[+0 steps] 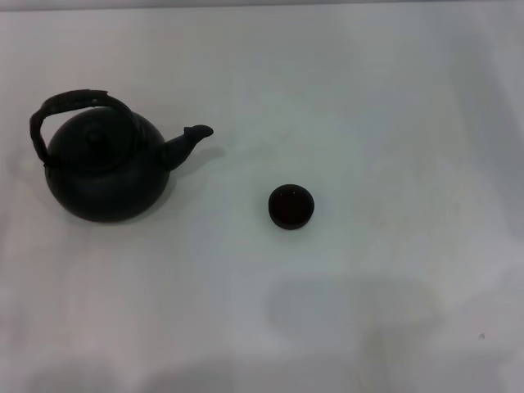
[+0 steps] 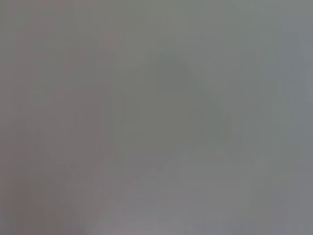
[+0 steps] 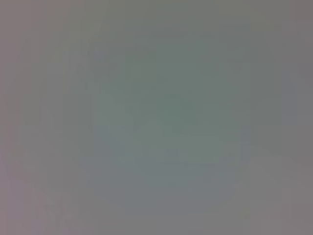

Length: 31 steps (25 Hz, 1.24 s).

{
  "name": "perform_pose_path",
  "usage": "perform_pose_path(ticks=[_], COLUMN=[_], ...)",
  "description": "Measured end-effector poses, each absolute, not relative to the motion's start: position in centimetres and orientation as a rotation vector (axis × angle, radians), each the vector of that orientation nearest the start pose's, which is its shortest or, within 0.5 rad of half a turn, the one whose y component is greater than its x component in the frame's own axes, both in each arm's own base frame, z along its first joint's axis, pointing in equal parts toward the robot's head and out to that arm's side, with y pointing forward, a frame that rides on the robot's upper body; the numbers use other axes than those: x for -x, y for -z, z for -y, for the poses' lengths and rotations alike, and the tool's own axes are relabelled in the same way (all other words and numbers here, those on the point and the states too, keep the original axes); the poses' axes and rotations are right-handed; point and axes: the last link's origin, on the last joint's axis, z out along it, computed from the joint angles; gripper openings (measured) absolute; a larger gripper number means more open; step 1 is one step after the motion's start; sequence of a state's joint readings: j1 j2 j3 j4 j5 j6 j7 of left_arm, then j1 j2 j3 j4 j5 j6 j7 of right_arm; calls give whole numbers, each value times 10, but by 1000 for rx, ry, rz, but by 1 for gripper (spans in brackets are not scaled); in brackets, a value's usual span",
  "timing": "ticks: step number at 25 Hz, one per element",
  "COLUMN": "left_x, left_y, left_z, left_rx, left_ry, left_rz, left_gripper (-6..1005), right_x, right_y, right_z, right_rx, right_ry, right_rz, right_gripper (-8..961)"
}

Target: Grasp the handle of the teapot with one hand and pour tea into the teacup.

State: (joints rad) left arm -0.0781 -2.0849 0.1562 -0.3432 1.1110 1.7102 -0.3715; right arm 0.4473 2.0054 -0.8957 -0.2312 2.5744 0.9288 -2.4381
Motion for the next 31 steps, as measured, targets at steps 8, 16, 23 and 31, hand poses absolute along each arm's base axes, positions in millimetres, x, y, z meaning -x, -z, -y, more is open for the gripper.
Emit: perform_pose_path(ticks=[8,16,23,31], left_x=[378,381,381,382], left_y=[9,11,6,3], left_z=[-184,-204,-215,-219], left_rx=[1129,1173,1178,1158], left_ry=[937,899,898,895], left_rz=[879,898,872,872], left_gripper=[751,750,750,750], right_x=[-367,-368,-368,-365], right_y=[-63,-63,-64,-64], right_z=[-371,-370,-371,-376], right_rx=[1495,1482,1477,1478], right_ry=[-730,-741,-741,-743], right_rz=[-786,-795,-798,-797], right_gripper=[864,864,862,860])
